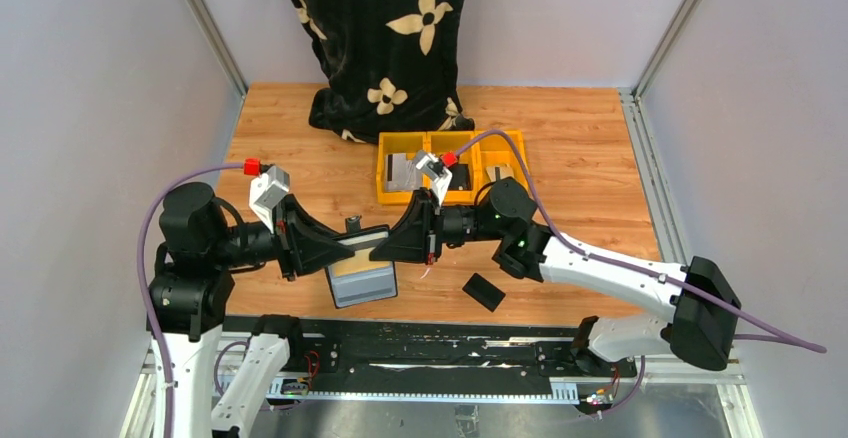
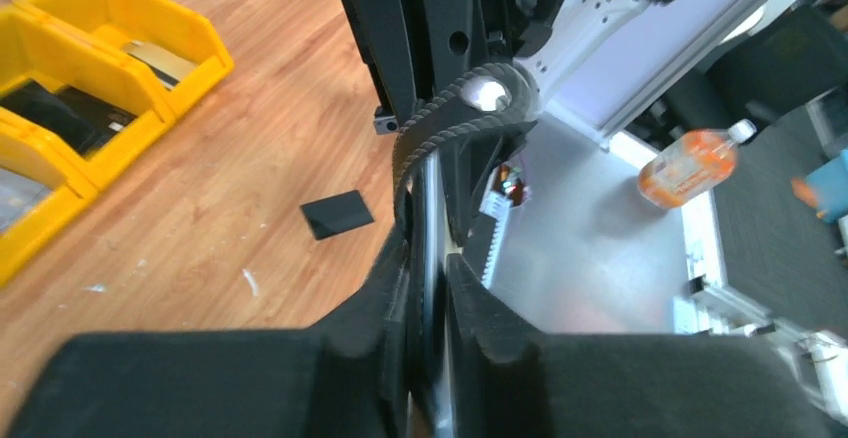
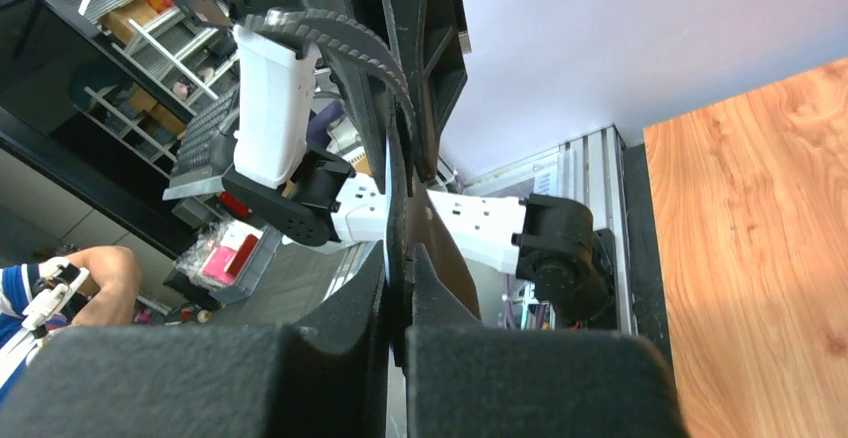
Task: Take the credit cards out of the card holder
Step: Remove the credit card from the card holder.
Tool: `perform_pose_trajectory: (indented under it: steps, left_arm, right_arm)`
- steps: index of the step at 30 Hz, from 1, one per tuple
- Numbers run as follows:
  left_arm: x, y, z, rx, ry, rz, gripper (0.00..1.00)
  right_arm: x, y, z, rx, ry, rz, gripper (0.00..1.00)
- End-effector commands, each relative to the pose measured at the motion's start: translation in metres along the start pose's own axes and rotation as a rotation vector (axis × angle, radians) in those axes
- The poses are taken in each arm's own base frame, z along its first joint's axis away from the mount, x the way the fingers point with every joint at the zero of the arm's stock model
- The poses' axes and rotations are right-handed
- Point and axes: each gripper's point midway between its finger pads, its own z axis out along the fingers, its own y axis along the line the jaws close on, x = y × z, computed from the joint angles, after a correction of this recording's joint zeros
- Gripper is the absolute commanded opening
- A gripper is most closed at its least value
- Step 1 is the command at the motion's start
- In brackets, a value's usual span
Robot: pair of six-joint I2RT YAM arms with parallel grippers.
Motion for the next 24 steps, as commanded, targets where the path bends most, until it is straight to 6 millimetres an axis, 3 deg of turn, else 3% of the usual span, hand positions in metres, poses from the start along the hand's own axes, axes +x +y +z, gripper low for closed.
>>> perform_pose_trajectory:
  steps: [1, 2, 3, 5, 8, 15, 24]
  left_arm:
    - [0.004, -0.005, -0.002, -0.003, -0.013, 0.007, 0.40]
    - [0.008, -0.011, -0.002, 0.034, -0.006, 0.008, 0.57]
    - [0.013, -0.014, -0.002, 0.057, 0.000, 0.002, 0.64]
    - [0.019, -0.019, -0.003, 0.085, 0.005, 0.005, 0.71]
    - [0.025, -0.021, -0.003, 0.133, 0.022, -0.032, 0.71]
    - [0.028, -0.025, -0.002, 0.211, 0.046, -0.086, 0.55]
    - [0.047, -0.020, -0.001, 0.223, 0.057, -0.130, 0.36]
  right_arm:
    - [-0.024, 0.017, 0.000, -0.026, -0.001, 0.000, 0.00]
    - [-0.020, 0.017, 0.001, -0.010, 0.058, 0.000, 0.00]
    - [-0.012, 0.015, 0.002, 0.001, 0.134, 0.010, 0.00]
    - [0.000, 0.017, 0.002, -0.006, 0.281, 0.038, 0.00]
    - [0.016, 0.012, 0.001, 0.004, 0.414, 0.063, 0.00]
    - [0.029, 0.021, 0.005, -0.035, 0.569, 0.030, 0.00]
    - [0.025, 0.031, 0.013, -0.091, 0.600, 0.027, 0.00]
